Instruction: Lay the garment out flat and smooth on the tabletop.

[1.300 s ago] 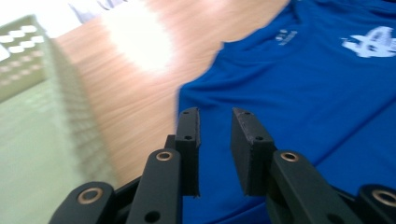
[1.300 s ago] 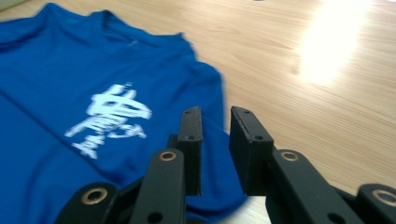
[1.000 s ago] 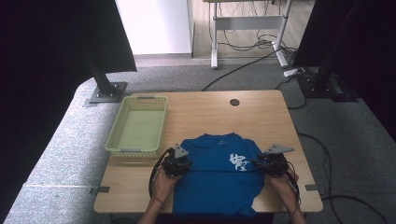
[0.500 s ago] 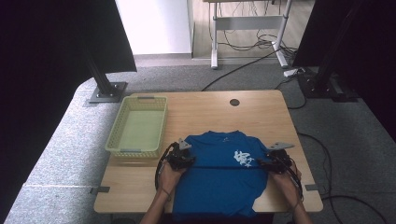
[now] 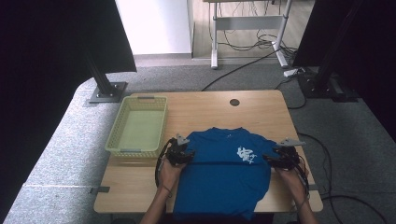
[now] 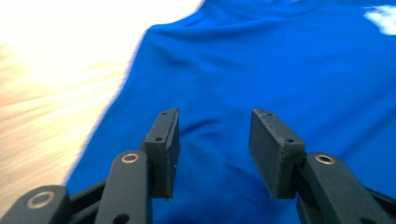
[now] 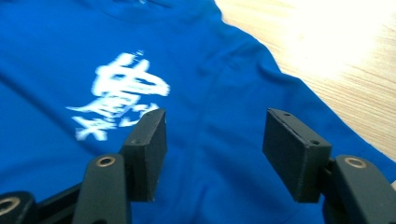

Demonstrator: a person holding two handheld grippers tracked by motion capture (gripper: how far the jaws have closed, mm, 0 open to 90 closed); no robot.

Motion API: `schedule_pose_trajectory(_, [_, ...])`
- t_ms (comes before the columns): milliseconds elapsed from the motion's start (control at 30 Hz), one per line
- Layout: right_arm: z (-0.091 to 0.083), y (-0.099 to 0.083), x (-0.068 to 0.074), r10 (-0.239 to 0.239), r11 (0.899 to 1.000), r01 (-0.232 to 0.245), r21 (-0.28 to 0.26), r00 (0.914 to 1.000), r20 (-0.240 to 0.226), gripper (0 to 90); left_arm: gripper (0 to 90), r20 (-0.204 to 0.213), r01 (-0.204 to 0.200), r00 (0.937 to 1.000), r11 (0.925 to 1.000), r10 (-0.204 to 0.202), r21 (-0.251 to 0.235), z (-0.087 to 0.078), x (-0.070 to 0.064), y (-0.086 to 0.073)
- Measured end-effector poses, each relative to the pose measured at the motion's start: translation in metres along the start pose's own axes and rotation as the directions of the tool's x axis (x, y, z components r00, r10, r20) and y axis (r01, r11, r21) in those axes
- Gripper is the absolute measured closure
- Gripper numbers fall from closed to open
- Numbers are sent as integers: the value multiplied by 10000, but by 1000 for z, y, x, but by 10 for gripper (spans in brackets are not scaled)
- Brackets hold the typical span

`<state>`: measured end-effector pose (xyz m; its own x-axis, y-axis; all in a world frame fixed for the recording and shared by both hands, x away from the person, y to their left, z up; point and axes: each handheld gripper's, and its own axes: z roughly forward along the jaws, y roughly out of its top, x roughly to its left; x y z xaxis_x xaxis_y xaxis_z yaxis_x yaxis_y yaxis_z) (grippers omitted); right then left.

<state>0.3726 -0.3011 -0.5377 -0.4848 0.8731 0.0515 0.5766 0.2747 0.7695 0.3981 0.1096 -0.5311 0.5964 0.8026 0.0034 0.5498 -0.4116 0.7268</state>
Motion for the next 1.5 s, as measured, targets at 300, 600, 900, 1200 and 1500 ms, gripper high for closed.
schedule_pose_trajectory(300, [19,-8,26,-329,9969,318,726,9994,133,316,504,-195,33,9998,9986,-23,528,22,4,5])
schedule_pose_trajectory(600, [28,1,3,-88,9977,56,671,9988,475,312,481,-724,343,9969,9982,-308,487,39,21,22])
schedule_pose_trajectory(900, [7,-1,11,-122,9991,115,416,9998,153,279,438,107,-362,9993,9988,358,338,20,-11,10])
schedule_pose_trajectory(1200, [17,-9,5,-314,9964,288,800,9990,310,268,408,-196,3,9998,9999,0,128,35,2,11])
schedule_pose_trajectory(1500, [19,4,-6,-262,9987,236,462,9980,572,274,368,-360,-184,9992,9997,189,140,30,-3,20])
